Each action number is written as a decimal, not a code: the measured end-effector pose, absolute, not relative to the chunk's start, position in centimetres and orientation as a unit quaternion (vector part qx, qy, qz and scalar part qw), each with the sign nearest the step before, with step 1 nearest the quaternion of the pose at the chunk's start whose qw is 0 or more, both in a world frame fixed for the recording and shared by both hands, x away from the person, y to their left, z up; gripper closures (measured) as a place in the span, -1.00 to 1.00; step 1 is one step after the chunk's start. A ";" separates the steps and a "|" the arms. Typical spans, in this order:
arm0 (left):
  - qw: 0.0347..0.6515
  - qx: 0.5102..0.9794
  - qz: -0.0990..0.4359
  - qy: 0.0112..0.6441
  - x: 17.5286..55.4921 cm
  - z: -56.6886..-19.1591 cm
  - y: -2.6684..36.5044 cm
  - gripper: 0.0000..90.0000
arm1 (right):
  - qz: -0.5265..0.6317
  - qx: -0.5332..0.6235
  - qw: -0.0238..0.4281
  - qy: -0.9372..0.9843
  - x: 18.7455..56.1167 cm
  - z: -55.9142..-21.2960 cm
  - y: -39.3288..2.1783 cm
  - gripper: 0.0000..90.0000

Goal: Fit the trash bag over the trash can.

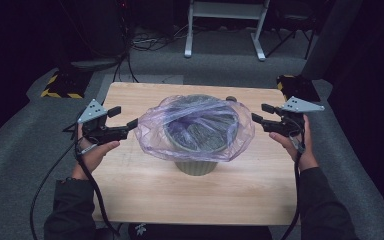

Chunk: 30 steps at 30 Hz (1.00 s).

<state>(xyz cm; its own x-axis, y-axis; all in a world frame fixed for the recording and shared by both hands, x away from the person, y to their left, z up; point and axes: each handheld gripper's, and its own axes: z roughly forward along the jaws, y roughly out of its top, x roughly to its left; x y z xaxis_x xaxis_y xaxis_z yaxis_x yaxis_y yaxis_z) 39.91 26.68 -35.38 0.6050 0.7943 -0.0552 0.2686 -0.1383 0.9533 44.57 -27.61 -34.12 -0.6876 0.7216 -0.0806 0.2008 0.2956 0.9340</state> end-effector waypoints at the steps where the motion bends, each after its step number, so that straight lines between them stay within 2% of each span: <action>1: 0.546 0.711 0.241 0.371 39.8 -35.3 26.9 -0.54 | 0.514 0.301 0.253 0.762 44.4 -34.0 -27.7 -0.07; 6: 0.541 0.713 0.239 0.377 39.6 -35.6 27.4 -0.58 | 0.528 0.293 0.249 0.757 43.3 -33.6 -28.0 -0.18; 12: 0.531 0.741 0.228 0.342 39.3 -36.0 25.2 -0.59 | 0.548 0.255 0.222 0.765 41.9 -33.6 -27.6 -0.30; 16: 0.535 0.746 0.227 0.325 38.4 -36.0 23.9 -0.59 | 0.542 0.237 0.235 0.772 40.2 -33.7 -26.8 -0.33; 22: 0.546 0.751 0.215 0.303 36.3 -36.1 22.8 -0.64 | 0.553 0.181 0.228 0.780 37.4 -33.9 -25.8 -0.35; 30: 0.508 0.783 0.199 0.298 36.4 -38.2 20.3 -0.64 | 0.539 0.104 0.221 0.806 35.0 -36.1 -24.0 -0.38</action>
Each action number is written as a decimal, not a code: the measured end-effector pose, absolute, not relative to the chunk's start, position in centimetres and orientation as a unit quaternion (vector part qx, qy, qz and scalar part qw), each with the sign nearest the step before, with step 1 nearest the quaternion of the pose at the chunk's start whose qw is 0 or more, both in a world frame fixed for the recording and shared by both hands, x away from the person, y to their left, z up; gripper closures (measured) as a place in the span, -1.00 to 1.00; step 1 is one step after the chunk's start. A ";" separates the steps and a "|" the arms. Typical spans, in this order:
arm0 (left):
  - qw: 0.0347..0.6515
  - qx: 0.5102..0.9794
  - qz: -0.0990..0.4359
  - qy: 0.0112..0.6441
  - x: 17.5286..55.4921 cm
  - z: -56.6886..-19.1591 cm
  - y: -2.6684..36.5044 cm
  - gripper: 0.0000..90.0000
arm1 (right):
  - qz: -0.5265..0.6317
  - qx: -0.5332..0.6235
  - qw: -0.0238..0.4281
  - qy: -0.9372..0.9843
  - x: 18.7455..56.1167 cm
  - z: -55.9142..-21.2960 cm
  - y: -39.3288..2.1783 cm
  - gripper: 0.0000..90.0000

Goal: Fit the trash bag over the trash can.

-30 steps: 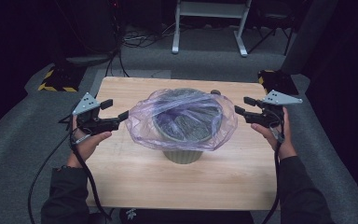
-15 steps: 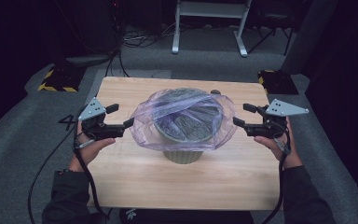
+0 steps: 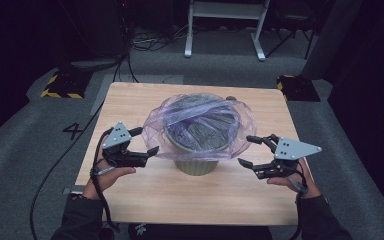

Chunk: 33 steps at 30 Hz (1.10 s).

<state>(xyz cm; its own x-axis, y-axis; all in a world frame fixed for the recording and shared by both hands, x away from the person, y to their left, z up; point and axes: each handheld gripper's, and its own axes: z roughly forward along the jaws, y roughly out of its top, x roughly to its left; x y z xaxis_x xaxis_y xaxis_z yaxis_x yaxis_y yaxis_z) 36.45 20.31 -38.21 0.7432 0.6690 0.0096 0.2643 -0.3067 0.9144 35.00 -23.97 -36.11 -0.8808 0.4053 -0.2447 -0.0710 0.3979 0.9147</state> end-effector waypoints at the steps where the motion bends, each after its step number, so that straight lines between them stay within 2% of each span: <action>1: 0.502 0.786 0.199 0.299 36.7 -38.4 20.1 -0.59 | 0.532 0.102 0.227 0.809 35.0 -36.5 -23.6 -0.34; 2: 0.497 0.788 0.200 0.302 37.0 -38.6 19.9 -0.53 | 0.524 0.104 0.241 0.811 35.1 -36.8 -23.3 -0.24; 4: 0.491 0.790 0.202 0.306 37.5 -38.9 19.8 -0.33 | 0.507 0.106 0.264 0.813 35.3 -37.5 -22.7 0.11; 7: 0.490 0.789 0.203 0.312 38.3 -39.2 19.8 0.04 | 0.493 0.100 0.280 0.818 35.6 -38.3 -22.2 0.80; 8: 0.488 0.790 0.204 0.311 38.4 -39.4 19.8 0.18 | 0.490 0.095 0.274 0.822 35.7 -38.6 -22.1 0.94; 9: 0.490 0.792 0.199 0.304 38.6 -39.5 19.8 0.31 | 0.491 0.094 0.268 0.824 35.8 -38.8 -22.2 1.00; 12: 0.480 0.801 0.198 0.298 39.1 -40.1 19.5 0.61 | 0.483 0.092 0.247 0.835 36.2 -39.8 -22.1 1.00; 15: 0.471 0.807 0.190 0.300 39.7 -40.5 19.3 0.71 | 0.474 0.098 0.228 0.845 36.7 -40.8 -22.0 1.00; 21: 0.467 0.806 0.194 0.307 40.3 -40.9 19.0 0.73 | 0.462 0.124 0.207 0.854 38.3 -42.5 -22.1 1.00; 27: 0.470 0.801 0.202 0.312 40.7 -40.9 19.3 0.77 | 0.442 0.159 0.210 0.857 39.9 -43.8 -22.3 1.00; 28: 0.472 0.799 0.201 0.313 40.7 -40.9 19.4 0.76 | 0.446 0.171 0.209 0.853 40.2 -43.9 -22.6 0.87; 30: 0.476 0.795 0.203 0.316 40.6 -40.8 19.6 0.71 | 0.451 0.185 0.208 0.848 40.4 -43.9 -22.9 0.42; 31: 0.477 0.793 0.208 0.318 40.5 -40.7 19.7 0.67 | 0.455 0.185 0.206 0.847 40.3 -43.8 -23.1 0.31; 33: 0.485 0.786 0.211 0.321 40.3 -40.5 20.1 0.47 | 0.470 0.183 0.200 0.840 39.8 -43.4 -23.6 0.07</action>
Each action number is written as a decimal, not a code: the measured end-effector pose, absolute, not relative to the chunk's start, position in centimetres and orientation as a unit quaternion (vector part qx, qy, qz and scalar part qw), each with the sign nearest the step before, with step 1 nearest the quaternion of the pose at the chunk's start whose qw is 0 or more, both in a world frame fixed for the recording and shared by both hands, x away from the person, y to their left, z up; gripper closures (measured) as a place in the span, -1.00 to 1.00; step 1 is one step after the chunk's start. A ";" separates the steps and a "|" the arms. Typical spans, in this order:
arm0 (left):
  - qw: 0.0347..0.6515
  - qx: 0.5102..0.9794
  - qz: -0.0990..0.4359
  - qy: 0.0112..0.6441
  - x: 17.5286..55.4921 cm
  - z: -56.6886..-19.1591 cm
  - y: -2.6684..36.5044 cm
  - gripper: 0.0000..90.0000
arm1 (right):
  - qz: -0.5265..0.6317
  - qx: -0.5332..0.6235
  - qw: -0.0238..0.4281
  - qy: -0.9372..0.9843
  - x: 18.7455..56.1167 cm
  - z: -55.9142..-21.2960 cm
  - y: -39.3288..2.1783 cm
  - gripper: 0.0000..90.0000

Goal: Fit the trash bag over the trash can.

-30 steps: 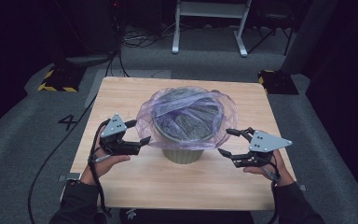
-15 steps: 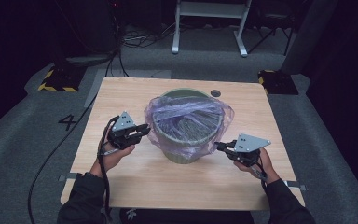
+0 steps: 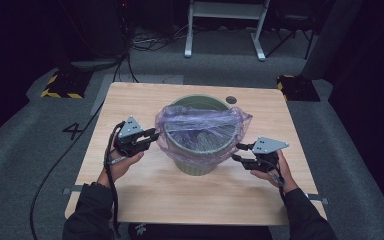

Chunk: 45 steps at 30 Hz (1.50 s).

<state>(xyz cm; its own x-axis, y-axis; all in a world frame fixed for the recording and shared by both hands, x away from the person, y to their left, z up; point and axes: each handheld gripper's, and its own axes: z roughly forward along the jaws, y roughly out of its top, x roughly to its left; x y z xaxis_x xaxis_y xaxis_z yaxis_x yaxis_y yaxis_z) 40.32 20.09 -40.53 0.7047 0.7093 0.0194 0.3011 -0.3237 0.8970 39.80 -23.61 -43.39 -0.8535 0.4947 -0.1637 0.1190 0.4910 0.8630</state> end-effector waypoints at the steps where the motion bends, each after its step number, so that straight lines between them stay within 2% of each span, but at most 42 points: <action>1: 0.489 0.782 0.212 0.321 40.2 -40.4 20.3 0.39 | 0.475 0.184 0.200 0.837 39.5 -43.1 -23.9 -0.01; 3: 0.501 0.772 0.217 0.326 39.8 -40.1 20.8 0.17 | 0.487 0.187 0.205 0.828 39.0 -42.6 -24.7 -0.15; 7: 0.522 0.753 0.224 0.331 38.9 -39.2 22.1 -0.27 | 0.508 0.185 0.221 0.812 37.6 -41.2 -26.1 -0.29; 14: 0.556 0.737 0.228 0.310 37.9 -37.1 23.8 -0.42 | 0.535 0.178 0.258 0.785 36.4 -37.9 -27.6 -0.33; 18: 0.554 0.746 0.223 0.296 38.0 -36.7 23.3 -0.43 | 0.543 0.160 0.234 0.790 36.5 -36.3 -27.7 -0.40; 20: 0.544 0.752 0.228 0.295 38.0 -36.6 22.7 -0.44 | 0.528 0.152 0.236 0.801 36.3 -36.3 -27.5 -0.41; 25: 0.544 0.754 0.225 0.291 38.1 -36.6 21.9 -0.47 | 0.481 0.179 0.232 0.826 36.6 -38.4 -28.0 -0.53; 28: 0.539 0.757 0.228 0.290 38.1 -36.4 21.6 -0.46 | 0.469 0.195 0.237 0.828 36.5 -39.4 -28.6 -0.54; 34: 0.526 0.761 0.243 0.293 38.5 -36.0 21.2 -0.13 | 0.516 0.187 0.232 0.803 35.8 -38.9 -30.1 -0.56; 37: 0.526 0.760 0.247 0.292 38.9 -35.8 21.2 0.04 | 0.522 0.194 0.253 0.791 36.0 -37.6 -30.3 -0.51; 42: 0.520 0.766 0.247 0.285 39.7 -35.7 21.0 0.16 | 0.523 0.200 0.276 0.781 37.7 -35.5 -29.6 -0.47; 45: 0.522 0.769 0.239 0.282 40.2 -35.6 20.7 0.13 | 0.516 0.208 0.283 0.781 39.2 -34.5 -28.9 -0.46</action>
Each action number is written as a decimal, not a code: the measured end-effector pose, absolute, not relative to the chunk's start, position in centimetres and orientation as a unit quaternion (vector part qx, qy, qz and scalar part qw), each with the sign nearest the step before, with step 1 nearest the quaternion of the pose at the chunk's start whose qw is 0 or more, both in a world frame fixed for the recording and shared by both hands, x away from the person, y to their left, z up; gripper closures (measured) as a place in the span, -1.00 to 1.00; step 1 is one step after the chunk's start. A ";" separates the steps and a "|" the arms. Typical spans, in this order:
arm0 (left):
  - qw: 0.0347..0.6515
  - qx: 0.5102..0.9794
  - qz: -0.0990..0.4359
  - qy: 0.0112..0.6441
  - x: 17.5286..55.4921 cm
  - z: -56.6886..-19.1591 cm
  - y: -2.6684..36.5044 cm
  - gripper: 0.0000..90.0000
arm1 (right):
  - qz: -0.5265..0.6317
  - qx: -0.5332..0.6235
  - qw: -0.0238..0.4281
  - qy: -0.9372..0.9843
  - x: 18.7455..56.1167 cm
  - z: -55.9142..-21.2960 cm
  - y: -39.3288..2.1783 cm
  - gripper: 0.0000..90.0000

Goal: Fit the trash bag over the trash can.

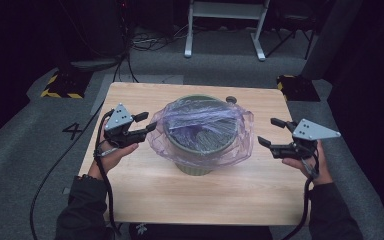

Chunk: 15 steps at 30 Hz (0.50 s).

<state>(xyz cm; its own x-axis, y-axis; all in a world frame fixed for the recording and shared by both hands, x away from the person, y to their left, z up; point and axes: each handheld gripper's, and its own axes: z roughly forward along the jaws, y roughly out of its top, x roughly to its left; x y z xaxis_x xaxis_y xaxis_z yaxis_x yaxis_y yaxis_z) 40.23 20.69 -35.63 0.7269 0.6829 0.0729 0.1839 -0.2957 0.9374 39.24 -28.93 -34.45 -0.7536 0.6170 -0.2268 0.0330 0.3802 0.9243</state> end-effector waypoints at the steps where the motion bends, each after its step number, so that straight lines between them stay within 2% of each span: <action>1: 0.524 0.769 0.236 0.279 40.4 -35.5 20.6 0.05 | 0.515 0.208 0.284 0.781 39.8 -34.1 -28.7 -0.46; 5: 0.522 0.772 0.239 0.274 40.8 -35.0 20.0 -0.25 | 0.507 0.207 0.278 0.789 41.9 -33.2 -27.6 -0.45; 7: 0.519 0.774 0.238 0.273 41.0 -34.7 19.8 -0.25 | 0.491 0.205 0.285 0.797 42.9 -33.0 -27.0 -0.44; 9: 0.516 0.774 0.245 0.274 41.3 -34.5 19.6 -0.19 | 0.488 0.205 0.278 0.801 43.9 -33.0 -26.5 -0.40; 14: 0.516 0.771 0.247 0.279 42.4 -34.0 19.7 0.11 | 0.476 0.199 0.270 0.813 45.8 -33.1 -25.4 0.01; 15: 0.515 0.772 0.248 0.279 42.7 -34.0 19.7 0.14 | 0.475 0.201 0.267 0.814 46.1 -33.1 -25.2 0.02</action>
